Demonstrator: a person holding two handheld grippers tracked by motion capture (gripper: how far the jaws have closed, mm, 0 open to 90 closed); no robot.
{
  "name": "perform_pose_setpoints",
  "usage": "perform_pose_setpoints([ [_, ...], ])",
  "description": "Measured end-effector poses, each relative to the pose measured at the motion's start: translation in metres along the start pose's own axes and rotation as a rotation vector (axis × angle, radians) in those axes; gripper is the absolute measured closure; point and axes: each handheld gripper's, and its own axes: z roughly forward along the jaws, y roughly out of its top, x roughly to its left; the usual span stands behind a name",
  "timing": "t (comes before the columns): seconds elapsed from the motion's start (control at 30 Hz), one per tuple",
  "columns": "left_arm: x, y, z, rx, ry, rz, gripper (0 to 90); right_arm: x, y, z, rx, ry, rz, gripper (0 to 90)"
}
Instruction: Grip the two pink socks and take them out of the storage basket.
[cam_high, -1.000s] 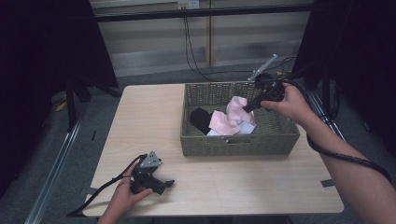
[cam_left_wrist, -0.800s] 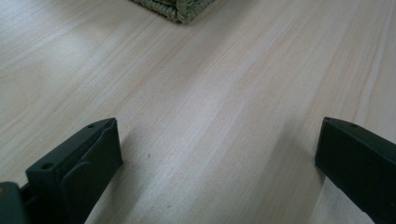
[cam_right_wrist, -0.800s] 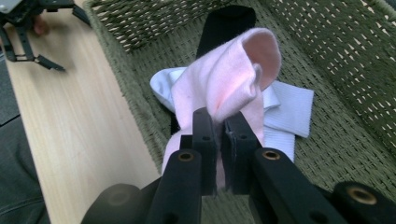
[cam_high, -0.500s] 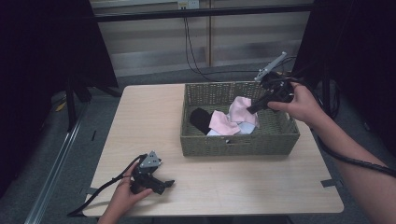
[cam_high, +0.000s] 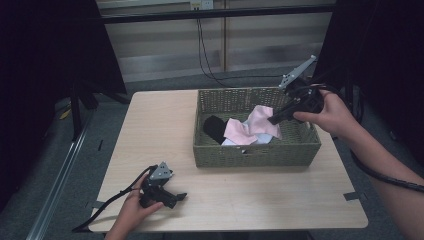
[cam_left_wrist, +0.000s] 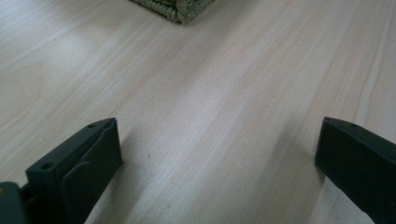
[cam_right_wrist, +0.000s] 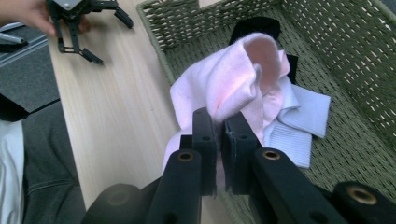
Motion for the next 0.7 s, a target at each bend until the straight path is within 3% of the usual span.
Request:
perform_pose_setpoints([
  [0.7,0.0,0.0,0.0,0.0,0.0,-0.001,0.0,0.034,-0.001,0.0,-0.04,0.077,-0.092,84.6],
])
